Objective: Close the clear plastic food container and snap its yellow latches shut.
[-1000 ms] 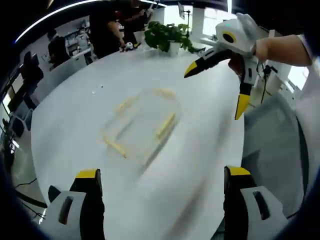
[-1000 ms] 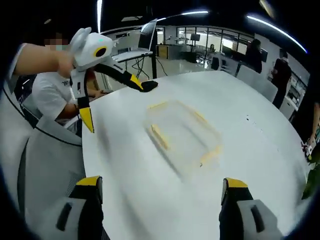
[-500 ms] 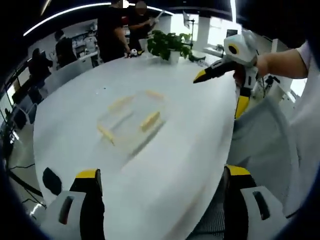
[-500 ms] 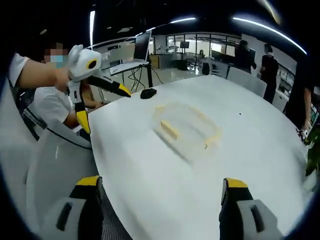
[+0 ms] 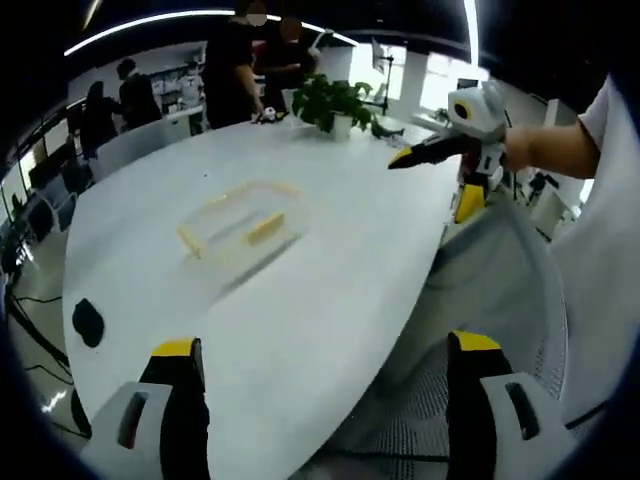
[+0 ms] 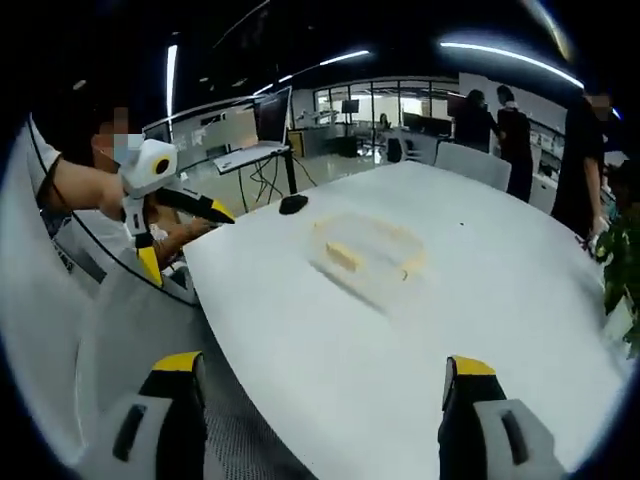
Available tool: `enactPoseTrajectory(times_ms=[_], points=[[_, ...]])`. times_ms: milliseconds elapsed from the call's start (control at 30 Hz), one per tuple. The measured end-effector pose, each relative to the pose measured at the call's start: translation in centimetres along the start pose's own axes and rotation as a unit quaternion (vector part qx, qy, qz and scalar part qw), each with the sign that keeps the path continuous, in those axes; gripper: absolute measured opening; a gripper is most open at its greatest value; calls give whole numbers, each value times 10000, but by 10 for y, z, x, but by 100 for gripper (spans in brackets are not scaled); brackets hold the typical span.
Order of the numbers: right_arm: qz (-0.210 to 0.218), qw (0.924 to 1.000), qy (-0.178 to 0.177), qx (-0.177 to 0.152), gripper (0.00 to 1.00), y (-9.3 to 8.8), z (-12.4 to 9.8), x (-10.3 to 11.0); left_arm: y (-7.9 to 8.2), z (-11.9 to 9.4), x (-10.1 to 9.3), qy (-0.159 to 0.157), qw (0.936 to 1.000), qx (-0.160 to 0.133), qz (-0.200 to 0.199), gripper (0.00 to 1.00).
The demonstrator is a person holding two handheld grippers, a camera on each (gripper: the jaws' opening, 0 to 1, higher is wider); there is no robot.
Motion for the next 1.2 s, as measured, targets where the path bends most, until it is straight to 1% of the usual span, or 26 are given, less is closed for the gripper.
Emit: enactPoseTrajectory(times_ms=[100, 200, 267, 300, 367, 400, 467, 533, 567, 667, 733, 1200], points=[[77, 9999, -80, -70, 99, -5, -5, 5, -7, -3, -1, 112, 9999, -30, -87, 98], [94, 9999, -64, -111, 99, -10, -7, 14, -11, -4, 0, 206, 9995, -86, -212, 98], [39, 10000, -70, -50, 99, -15, -8, 17, -8, -7, -2, 204, 9986, -187, -453, 97], [62, 10000, -63, -41, 99, -18, -8, 18, -8, -7, -3, 187, 9986, -180, -471, 96], [198, 9997, 25, -159, 99, -20, -9, 21, -8, -7, -4, 240, 9984, -197, -471, 95], [267, 9995, 46, -145, 99, -24, -10, 23, -9, -7, -5, 262, 9984, -211, -464, 95], [261, 9996, 4, -137, 99, -27, -10, 25, -8, -6, -9, 216, 9981, -289, -499, 95], [277, 9994, -31, -189, 99, -28, -11, 27, -10, -4, -11, 211, 9981, -284, -509, 96], [296, 9992, -23, -257, 99, -26, -11, 28, -12, -3, -12, 217, 9982, -234, -505, 96], [286, 9991, -99, -296, 99, -25, -12, 26, -16, 0, -13, 213, 9979, -235, -561, 95], [300, 9989, -133, -340, 99, -24, -13, 25, -14, -1, -13, 283, 9979, -276, -512, 94], [339, 9985, -168, -398, 99, -24, -14, 24, -9, -1, -15, 267, 9977, -437, -452, 94]])
Point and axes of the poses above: the point that each gripper's makers call its tool centre point, and the gripper's own axes: z roughly forward along the fingers, x roughly to its left, y roughly out of its top, the point moved 2 cm from there along -z, roughly backward along the fingers, and after that the axes turned 9 degrees about y, right-handed, at the moved point
